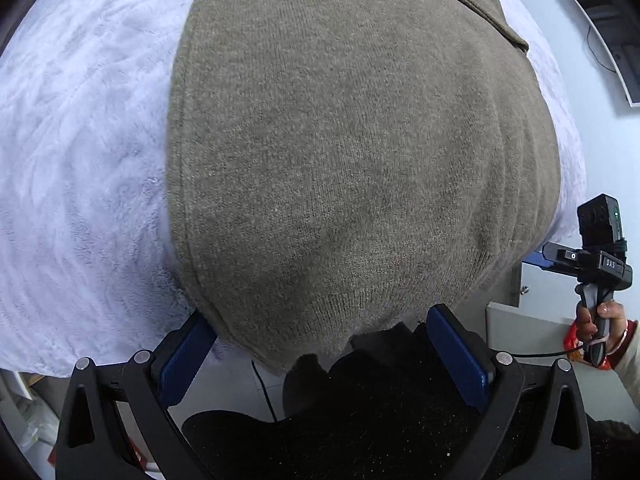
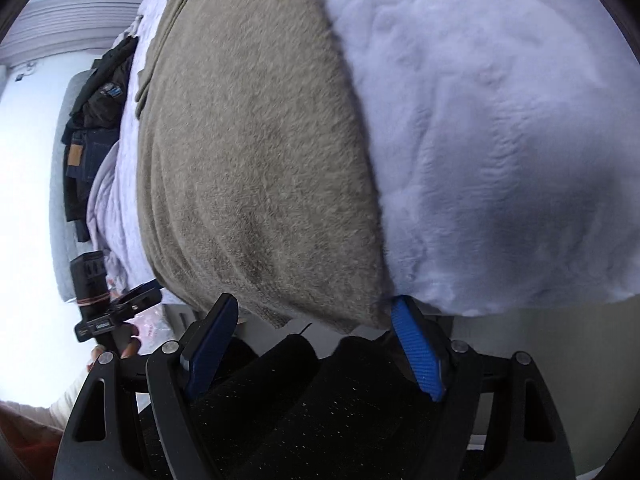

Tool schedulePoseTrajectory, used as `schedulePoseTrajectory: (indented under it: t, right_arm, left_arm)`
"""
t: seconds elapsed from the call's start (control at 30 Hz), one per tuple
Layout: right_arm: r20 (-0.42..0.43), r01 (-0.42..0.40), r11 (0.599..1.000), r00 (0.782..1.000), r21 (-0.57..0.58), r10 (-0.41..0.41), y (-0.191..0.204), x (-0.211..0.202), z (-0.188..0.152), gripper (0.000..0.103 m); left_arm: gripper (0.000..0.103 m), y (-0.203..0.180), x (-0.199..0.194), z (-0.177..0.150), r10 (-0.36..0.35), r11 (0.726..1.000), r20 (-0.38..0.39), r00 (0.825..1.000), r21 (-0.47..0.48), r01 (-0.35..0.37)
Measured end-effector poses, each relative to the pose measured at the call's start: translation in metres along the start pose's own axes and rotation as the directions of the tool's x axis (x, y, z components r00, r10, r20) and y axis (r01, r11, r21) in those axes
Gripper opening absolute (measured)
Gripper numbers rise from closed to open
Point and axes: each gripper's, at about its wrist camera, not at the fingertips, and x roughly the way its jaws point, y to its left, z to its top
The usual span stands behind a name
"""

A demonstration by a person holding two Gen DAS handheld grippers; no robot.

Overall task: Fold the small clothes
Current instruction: 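Move both tools down to the sweater hem, then grasp the sweater hem with both tools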

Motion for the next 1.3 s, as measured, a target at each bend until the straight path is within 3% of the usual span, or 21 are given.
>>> schedulePoseTrajectory:
  t: [0.13, 0.2, 0.3, 0.33, 0.37, 0.4, 0.43, 0.47, 0.5, 0.67, 0.9, 1.13, 1.23, 1.3]
  right_arm:
    - [-0.002, -0.066, 0.997, 0.998, -0.031, 0.066, 0.007, 0.007, 0.002, 0.083]
    - [-0.007, -0.107, 0.993, 0.994, -0.04, 0.107, 0.008, 0.009, 0.003, 0.083]
    - [-0.021, -0.146, 0.989, 0.989, -0.019, 0.145, 0.005, 0.019, 0.005, 0.083]
    - [-0.027, -0.157, 0.988, 0.987, 0.004, 0.157, 0.002, 0.023, 0.005, 0.078]
    - [-0.03, -0.171, 0.985, 0.985, 0.025, 0.172, 0.002, 0.025, 0.005, 0.071]
    - [-0.035, -0.189, 0.981, 0.981, 0.046, 0.191, 0.002, 0.024, 0.004, 0.043]
    - [-0.04, -0.203, 0.977, 0.978, 0.063, 0.206, 0.002, 0.024, 0.004, 0.012]
    - [-0.034, -0.218, 0.974, 0.975, 0.067, 0.22, 0.005, 0.021, 0.002, 0.012]
    - [-0.024, -0.236, 0.97, 0.971, 0.059, 0.237, 0.009, 0.019, 0.0, 0.012]
    - [0.019, -0.357, 0.932, 0.934, 0.055, 0.357, 0.027, -0.001, -0.004, 0.012]
    - [0.109, -0.522, 0.852, 0.849, 0.029, 0.517, 0.06, -0.036, 0.012, 0.012]
    - [0.152, -0.592, 0.804, 0.792, -0.048, 0.592, 0.103, -0.066, 0.057, 0.012]
    - [0.18, -0.609, 0.788, 0.769, -0.085, 0.613, 0.12, -0.081, 0.091, 0.012]
    - [0.194, -0.601, 0.792, 0.769, -0.108, 0.609, 0.126, -0.093, 0.117, 0.012]
  left_arm:
    - [0.103, 0.003, 0.004, 0.003, -0.088, 0.996, 0.0, 0.996, -0.022, 0.088]
    - [0.103, -0.014, 0.011, -0.002, -0.12, 0.992, 0.0, 0.993, -0.037, 0.12]
    - [0.103, -0.018, 0.019, -0.007, -0.129, 0.99, -0.001, 0.992, -0.059, 0.129]
    - [0.102, -0.02, 0.018, -0.008, -0.121, 0.991, 0.004, 0.993, -0.06, 0.121]
    - [0.094, -0.023, 0.018, -0.01, -0.111, 0.992, 0.012, 0.994, -0.059, 0.111]
    - [0.08, -0.026, 0.018, -0.012, -0.11, 0.992, 0.015, 0.994, -0.059, 0.111]
    - [0.05, -0.028, 0.02, -0.011, -0.1, 0.993, 0.005, 0.995, -0.062, 0.1]
    - [0.022, -0.033, 0.022, -0.01, -0.084, 0.994, -0.012, 0.996, -0.068, 0.083]
    - [0.015, -0.034, 0.023, -0.011, -0.103, 0.992, -0.025, 0.994, -0.075, 0.101]
    - [0.014, -0.038, 0.003, -0.013, -0.184, 0.978, 0.03, 0.982, -0.09, 0.186]
    - [0.014, -0.042, -0.054, 0.017, -0.27, 0.949, 0.186, 0.945, -0.115, 0.294]
    - [0.014, -0.043, -0.1, 0.082, -0.293, 0.935, 0.329, 0.898, -0.099, 0.342]
    - [0.014, -0.033, -0.125, 0.115, -0.287, 0.934, 0.393, 0.874, -0.089, 0.347]
    - [0.014, -0.034, -0.134, 0.143, -0.248, 0.947, 0.427, 0.87, -0.081, 0.31]
